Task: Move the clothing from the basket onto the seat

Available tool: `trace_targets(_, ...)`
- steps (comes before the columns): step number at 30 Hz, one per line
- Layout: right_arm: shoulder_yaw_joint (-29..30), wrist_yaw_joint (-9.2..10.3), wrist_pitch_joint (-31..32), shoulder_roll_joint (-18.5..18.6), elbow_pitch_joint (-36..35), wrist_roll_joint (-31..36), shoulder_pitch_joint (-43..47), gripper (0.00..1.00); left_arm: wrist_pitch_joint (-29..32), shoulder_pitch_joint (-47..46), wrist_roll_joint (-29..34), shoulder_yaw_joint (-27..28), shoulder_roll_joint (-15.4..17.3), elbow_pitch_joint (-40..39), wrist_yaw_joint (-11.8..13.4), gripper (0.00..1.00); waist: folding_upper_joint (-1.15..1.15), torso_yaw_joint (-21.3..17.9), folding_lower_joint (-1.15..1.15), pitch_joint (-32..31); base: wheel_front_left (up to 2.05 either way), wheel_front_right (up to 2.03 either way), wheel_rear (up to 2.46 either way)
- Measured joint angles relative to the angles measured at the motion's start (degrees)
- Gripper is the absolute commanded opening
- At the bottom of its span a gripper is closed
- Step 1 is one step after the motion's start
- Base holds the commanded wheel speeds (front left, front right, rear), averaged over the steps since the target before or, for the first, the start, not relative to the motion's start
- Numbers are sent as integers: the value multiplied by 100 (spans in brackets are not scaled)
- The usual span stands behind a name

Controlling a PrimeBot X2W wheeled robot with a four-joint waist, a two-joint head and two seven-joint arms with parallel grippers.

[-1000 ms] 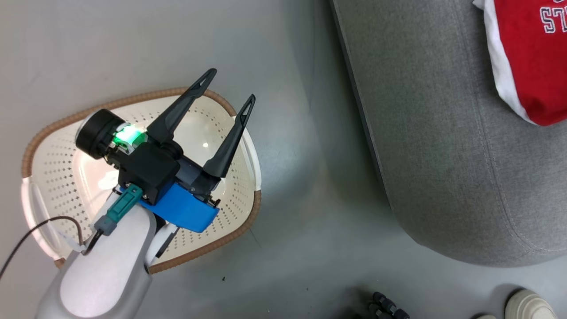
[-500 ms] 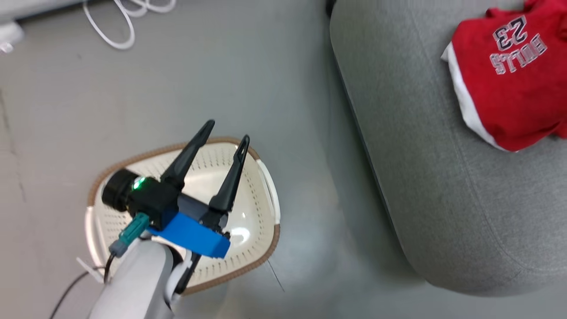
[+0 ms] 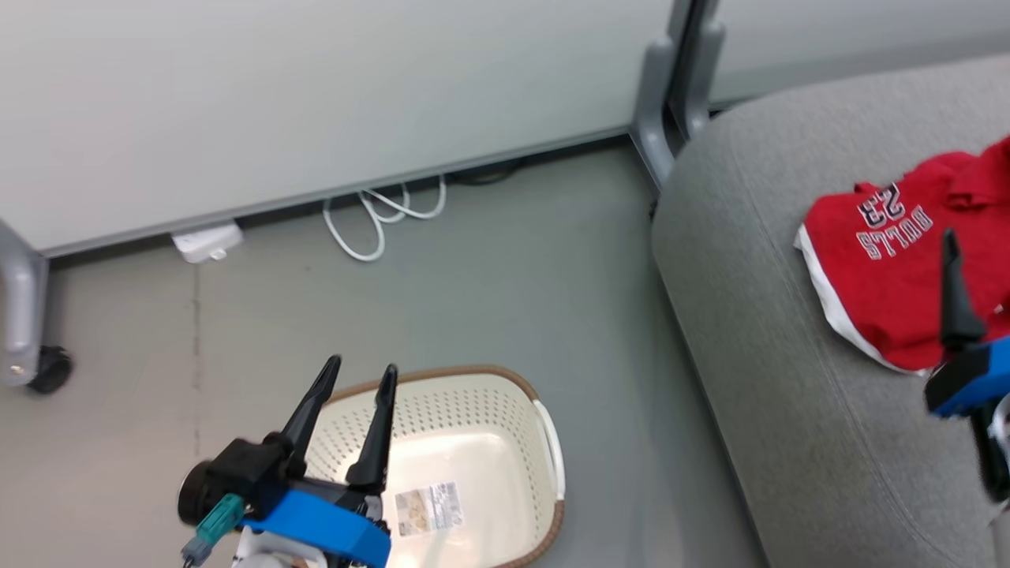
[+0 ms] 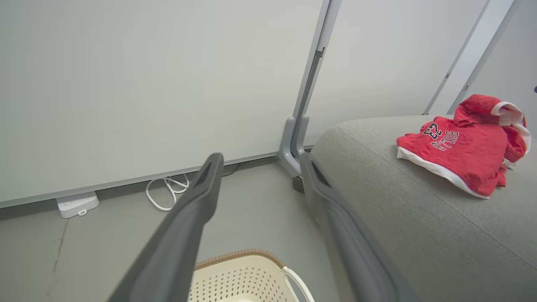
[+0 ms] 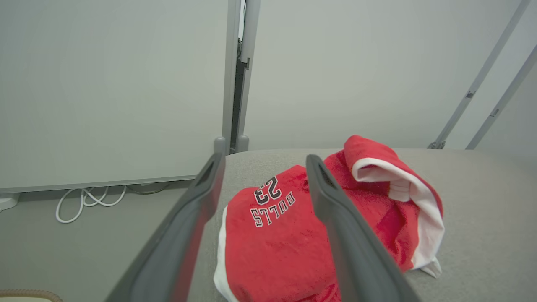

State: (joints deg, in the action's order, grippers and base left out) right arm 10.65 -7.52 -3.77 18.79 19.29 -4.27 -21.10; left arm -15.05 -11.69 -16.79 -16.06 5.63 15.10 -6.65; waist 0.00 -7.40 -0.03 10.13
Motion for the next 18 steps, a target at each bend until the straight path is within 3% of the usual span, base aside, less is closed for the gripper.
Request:
trace_targets(8, -166, 0, -26, -748, -1084, 118, 1059, 100, -1, 560, 26, 584, -127, -48, -27, 100, 0, 451, 1, -531, 0, 0, 0)
trace_targets(18, -467, 0, -258, -1315, -1630, 538, 1795, 100, 0, 743, 109, 1009, -221, -10, -57, 100, 0, 754, 2, -790, 0, 0, 0)
